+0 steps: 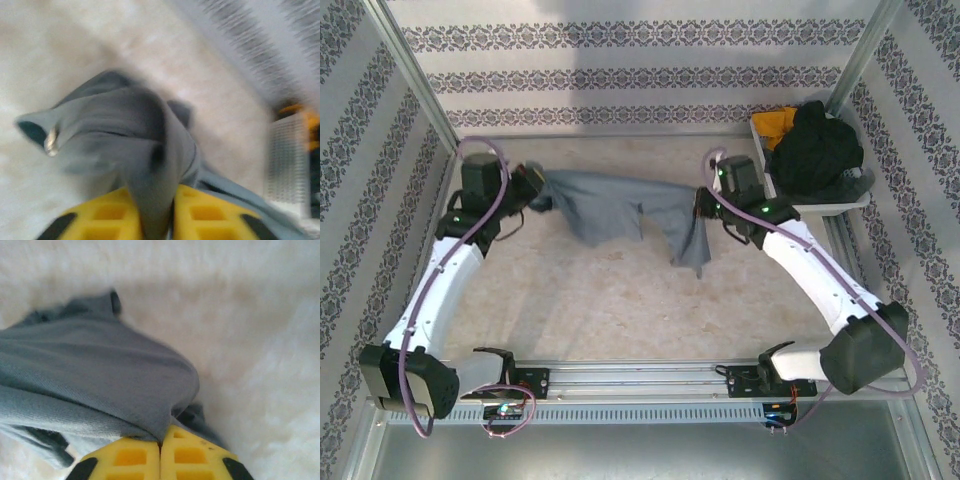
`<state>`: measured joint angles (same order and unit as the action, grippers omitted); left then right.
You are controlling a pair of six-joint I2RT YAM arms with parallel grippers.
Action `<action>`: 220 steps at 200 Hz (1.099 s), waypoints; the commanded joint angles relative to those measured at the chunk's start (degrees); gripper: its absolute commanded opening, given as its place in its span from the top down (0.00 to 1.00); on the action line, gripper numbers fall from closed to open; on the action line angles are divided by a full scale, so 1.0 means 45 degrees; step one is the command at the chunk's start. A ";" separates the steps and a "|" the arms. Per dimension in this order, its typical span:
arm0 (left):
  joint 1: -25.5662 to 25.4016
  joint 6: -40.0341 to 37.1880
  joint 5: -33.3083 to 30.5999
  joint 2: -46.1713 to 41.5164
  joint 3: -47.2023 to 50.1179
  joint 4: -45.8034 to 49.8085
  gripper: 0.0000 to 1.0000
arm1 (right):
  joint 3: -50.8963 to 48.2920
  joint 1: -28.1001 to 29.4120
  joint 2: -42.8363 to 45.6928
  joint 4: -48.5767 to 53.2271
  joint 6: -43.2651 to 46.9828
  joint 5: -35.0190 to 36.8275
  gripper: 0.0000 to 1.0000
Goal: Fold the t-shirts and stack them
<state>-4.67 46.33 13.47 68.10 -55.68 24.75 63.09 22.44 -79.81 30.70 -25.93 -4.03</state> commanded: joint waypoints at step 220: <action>-0.3414 -0.0272 -0.1543 0.4281 0.0907 0.1682 0.49 | -0.6548 -0.0517 0.1699 -0.0060 -0.6884 -0.1226 0.53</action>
<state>-19.79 48.56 11.11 84.71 -49.87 32.12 35.75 21.15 -70.46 32.03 -54.08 -8.60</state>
